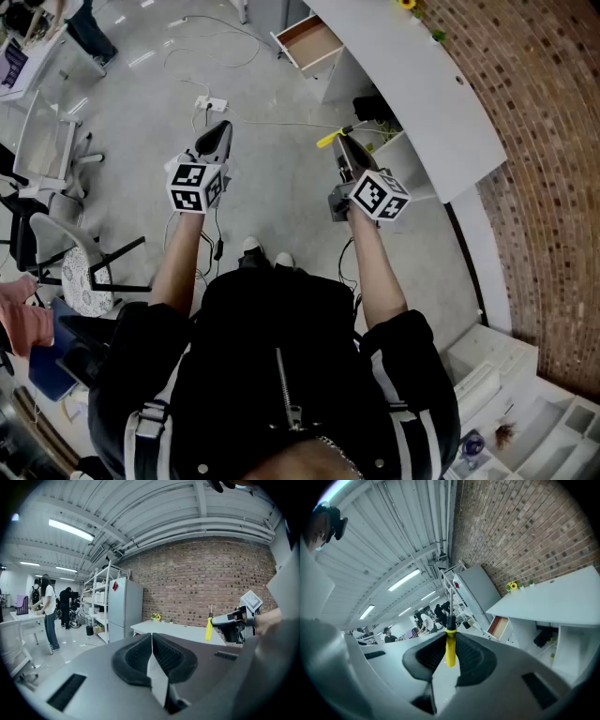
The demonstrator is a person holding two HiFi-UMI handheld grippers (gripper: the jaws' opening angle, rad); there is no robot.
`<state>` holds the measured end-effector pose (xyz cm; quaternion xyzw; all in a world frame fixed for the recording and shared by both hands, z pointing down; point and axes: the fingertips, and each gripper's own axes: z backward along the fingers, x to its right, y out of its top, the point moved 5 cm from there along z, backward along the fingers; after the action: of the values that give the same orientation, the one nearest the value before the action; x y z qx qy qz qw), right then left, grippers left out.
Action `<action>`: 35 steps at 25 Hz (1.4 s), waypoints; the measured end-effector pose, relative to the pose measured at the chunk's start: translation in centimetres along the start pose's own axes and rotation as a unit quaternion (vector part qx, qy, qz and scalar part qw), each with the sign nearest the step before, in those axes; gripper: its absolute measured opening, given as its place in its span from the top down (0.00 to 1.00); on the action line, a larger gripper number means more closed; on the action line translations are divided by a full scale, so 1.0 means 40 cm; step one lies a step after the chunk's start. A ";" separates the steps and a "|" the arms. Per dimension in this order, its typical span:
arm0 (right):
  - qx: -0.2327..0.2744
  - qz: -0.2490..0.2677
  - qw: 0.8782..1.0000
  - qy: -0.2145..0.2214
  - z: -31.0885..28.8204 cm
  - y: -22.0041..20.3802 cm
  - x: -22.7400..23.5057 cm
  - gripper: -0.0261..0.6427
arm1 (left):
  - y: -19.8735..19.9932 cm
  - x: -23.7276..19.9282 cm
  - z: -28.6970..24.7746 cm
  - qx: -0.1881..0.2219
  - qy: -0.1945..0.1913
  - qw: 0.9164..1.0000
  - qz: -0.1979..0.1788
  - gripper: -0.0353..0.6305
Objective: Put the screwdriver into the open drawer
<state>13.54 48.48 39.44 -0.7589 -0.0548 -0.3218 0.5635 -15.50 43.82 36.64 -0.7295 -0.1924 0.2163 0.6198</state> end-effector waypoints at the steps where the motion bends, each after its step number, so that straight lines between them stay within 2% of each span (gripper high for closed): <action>1: -0.001 0.002 1.000 -0.003 0.000 -0.002 -0.001 0.86 | -0.002 -0.001 0.002 -0.001 0.000 1.000 0.000 0.91; 9: -0.013 -0.010 1.000 -0.013 -0.037 -0.020 -0.001 0.86 | -0.011 -0.031 -0.014 -0.008 -0.009 1.000 -0.003 0.91; 21: -0.014 -0.020 1.000 -0.016 -0.184 -0.054 -0.075 0.86 | -0.009 -0.177 -0.019 -0.001 -0.016 1.000 -0.009 0.91; 29: -0.026 -0.030 0.999 -0.016 -0.280 -0.070 -0.091 0.86 | -0.004 -0.274 -0.032 0.002 -0.003 1.000 -0.001 0.91; 35: -0.029 -0.024 0.999 -0.016 -0.391 -0.034 -0.061 0.86 | -0.010 -0.351 -0.116 -0.005 0.008 1.000 0.004 0.91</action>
<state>4.33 35.71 41.65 -0.7785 -0.0722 -0.3247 0.5322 -24.61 32.36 38.74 -0.7351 -0.1858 0.2121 0.6165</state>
